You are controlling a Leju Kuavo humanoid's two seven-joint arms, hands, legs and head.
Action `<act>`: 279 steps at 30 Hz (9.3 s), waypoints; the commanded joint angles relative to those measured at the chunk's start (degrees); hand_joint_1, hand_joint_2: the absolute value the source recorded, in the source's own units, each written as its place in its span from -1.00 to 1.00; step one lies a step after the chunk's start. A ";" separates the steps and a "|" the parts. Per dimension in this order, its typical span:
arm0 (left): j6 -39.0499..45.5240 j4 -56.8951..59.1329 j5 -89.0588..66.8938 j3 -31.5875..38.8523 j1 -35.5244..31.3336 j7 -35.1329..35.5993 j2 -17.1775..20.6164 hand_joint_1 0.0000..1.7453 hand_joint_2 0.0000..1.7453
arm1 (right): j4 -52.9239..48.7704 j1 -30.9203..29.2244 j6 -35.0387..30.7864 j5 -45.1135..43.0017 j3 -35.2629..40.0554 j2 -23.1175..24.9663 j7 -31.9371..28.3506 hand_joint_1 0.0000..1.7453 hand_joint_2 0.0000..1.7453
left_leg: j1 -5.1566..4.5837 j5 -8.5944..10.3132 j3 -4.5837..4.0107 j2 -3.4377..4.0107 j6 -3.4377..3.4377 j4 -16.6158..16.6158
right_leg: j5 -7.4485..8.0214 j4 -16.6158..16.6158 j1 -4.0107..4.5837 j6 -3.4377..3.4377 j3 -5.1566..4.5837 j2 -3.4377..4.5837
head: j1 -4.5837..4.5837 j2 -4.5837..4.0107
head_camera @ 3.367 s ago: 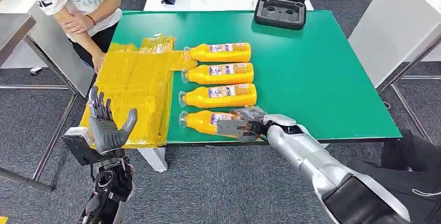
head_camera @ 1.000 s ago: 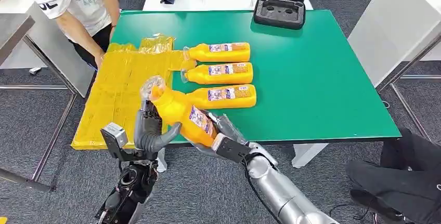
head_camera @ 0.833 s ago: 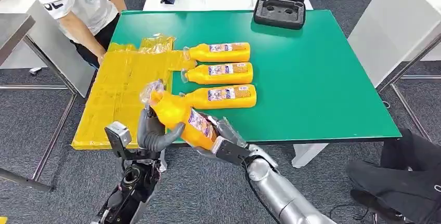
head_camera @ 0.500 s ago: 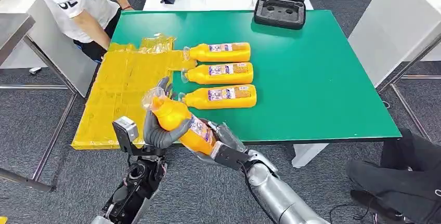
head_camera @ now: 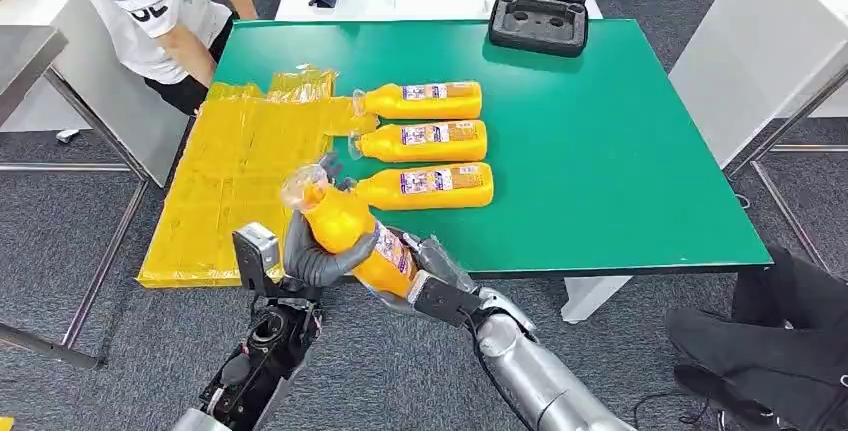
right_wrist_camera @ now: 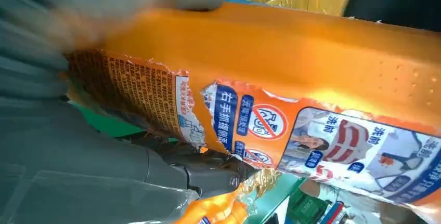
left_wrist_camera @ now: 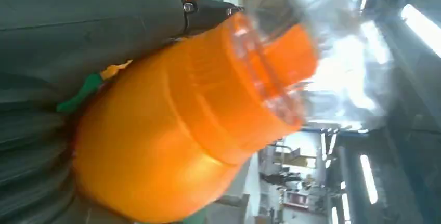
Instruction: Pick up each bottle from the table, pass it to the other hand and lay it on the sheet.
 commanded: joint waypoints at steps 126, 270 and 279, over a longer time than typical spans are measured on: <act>3.80 19.23 -38.93 2.81 -30.18 14.37 17.84 1.00 1.00 | -21.91 9.32 1.50 -4.21 -10.75 -4.07 1.19 -1.00 -1.00 | 0.12 0.02 0.09 -0.15 -0.11 0.05 | -0.08 0.07 0.13 -0.08 0.14 -0.16 | 0.02 0.00; -12.54 35.74 -64.08 7.31 -27.92 26.02 12.86 -1.00 -1.00 | -12.17 6.45 2.28 0.24 -14.87 1.42 6.37 -1.00 -1.00 | 0.11 -0.01 0.21 0.07 -0.16 0.00 | -0.05 0.03 0.11 -0.08 0.22 0.08 | 0.02 0.00; 14.99 22.86 -52.68 14.62 -24.69 13.30 9.40 -1.00 -1.00 | -14.54 7.82 2.65 0.52 -14.14 2.01 7.22 -1.00 -1.00 | 0.14 0.01 0.11 -0.08 -0.15 0.05 | -0.07 0.04 0.15 -0.07 0.19 -0.07 | 0.02 0.00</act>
